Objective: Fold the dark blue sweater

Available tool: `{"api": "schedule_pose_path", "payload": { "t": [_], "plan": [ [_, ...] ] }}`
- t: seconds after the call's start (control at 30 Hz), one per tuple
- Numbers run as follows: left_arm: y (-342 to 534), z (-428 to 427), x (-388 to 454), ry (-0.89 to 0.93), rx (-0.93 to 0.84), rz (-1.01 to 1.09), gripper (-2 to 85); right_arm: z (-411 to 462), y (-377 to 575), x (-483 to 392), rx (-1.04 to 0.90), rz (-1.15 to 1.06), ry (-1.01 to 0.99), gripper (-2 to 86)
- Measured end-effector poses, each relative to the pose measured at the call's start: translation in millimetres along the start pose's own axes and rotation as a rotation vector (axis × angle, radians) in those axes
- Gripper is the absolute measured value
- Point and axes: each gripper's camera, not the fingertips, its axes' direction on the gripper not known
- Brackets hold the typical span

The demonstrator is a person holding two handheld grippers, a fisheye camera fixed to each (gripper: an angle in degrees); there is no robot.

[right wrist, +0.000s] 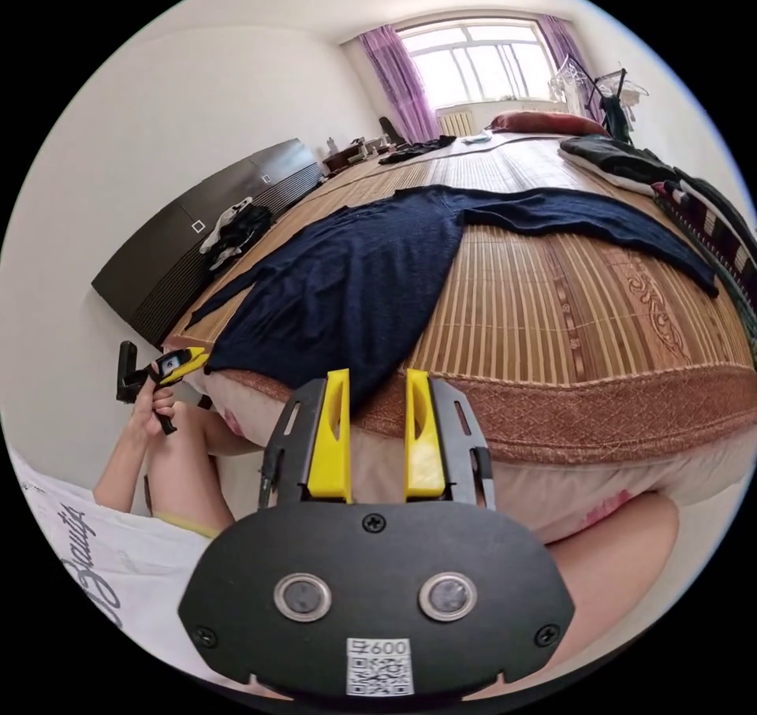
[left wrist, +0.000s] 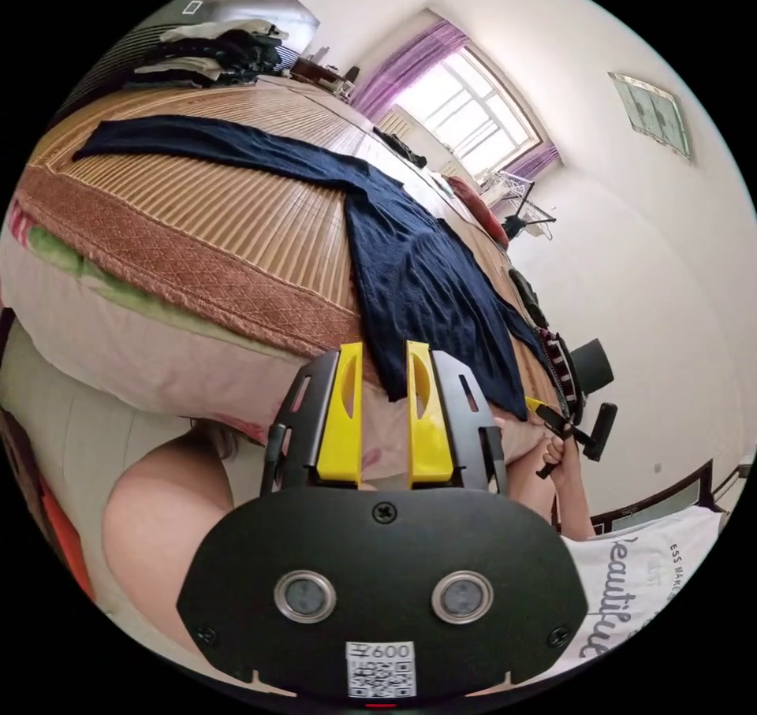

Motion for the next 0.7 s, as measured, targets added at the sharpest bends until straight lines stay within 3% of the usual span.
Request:
{"api": "schedule_pose_path", "payload": {
  "t": [0.13,0.23,0.47,0.63,0.7],
  "plan": [
    [-11,9,5,0.054,-0.062,-0.006,6.5,8,27,4,-0.052,-0.017,-0.057,2.4],
    [-19,17,8,-0.050,-0.080,0.012,3.6,16,48,3,-0.095,-0.048,-0.010,-0.3],
    [-38,-23,-2,-0.092,0.053,-0.009,2.6,1,86,29,-0.047,0.001,0.010,-0.8],
    [-58,14,-6,-0.048,-0.108,-0.008,2.3,8,109,37,-0.080,0.016,-0.003,-0.8],
    [-60,16,-8,-0.027,-0.085,-0.046,2.4,7,118,40,-0.065,0.040,-0.013,-0.8]
  ]
}}
